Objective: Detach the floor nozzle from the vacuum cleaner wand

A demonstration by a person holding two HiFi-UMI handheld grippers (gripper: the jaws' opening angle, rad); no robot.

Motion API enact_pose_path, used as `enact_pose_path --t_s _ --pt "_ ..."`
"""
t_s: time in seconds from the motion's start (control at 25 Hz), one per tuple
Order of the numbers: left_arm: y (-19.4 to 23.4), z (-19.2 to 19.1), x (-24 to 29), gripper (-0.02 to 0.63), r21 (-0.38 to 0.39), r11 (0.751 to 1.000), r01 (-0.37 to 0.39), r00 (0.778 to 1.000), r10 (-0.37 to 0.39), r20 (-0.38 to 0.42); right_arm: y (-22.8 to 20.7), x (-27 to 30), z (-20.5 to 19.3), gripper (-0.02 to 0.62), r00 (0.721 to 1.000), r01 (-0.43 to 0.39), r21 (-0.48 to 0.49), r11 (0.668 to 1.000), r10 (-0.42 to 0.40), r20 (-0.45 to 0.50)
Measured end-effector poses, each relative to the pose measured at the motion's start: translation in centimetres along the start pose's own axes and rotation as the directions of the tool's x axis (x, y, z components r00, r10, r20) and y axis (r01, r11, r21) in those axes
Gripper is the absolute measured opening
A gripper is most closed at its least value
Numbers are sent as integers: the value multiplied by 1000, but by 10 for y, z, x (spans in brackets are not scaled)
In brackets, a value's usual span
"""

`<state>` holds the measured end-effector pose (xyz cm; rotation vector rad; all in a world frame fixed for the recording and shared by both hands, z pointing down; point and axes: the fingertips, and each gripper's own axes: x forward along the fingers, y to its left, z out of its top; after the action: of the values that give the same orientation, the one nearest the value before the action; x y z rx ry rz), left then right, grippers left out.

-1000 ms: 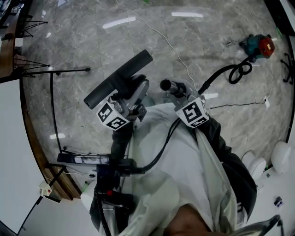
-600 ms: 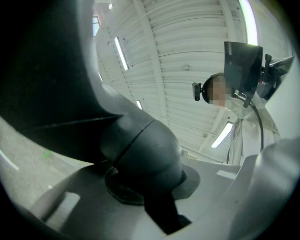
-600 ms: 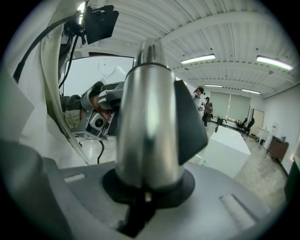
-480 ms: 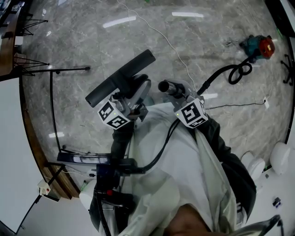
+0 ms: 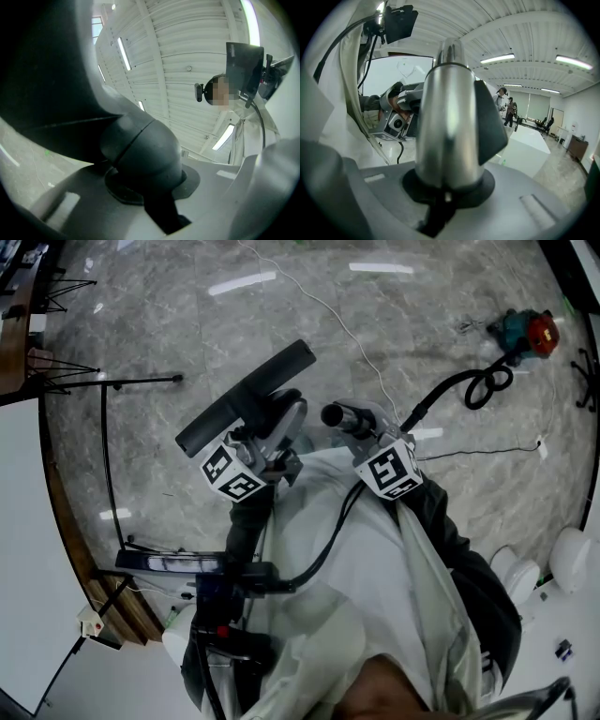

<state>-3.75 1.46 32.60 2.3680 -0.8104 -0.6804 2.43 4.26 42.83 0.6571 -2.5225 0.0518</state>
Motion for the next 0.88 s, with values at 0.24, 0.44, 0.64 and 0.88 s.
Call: enact_pose_path --t_s 0.24,0.44,0.64,0.88 --pt "-1 -2 0 80 -13 1000 4 1000 -4 2 2 -1 0 46 1000 -7 -1 1000 7 8" --pt "2 -2 -2 80 -20 1000 -9 1000 9 3 1 0 -2 46 1000 -1 -8 1000 1 -17" --pt "3 -3 -4 80 -28 1000 -13 1000 13 4 4 0 -4 46 1000 -12 -6 1000 12 -15" --pt "3 -7 -6 80 -43 999 -15 1000 15 -1 6 -1 -7 46 1000 -18 -12 1000 18 -24"
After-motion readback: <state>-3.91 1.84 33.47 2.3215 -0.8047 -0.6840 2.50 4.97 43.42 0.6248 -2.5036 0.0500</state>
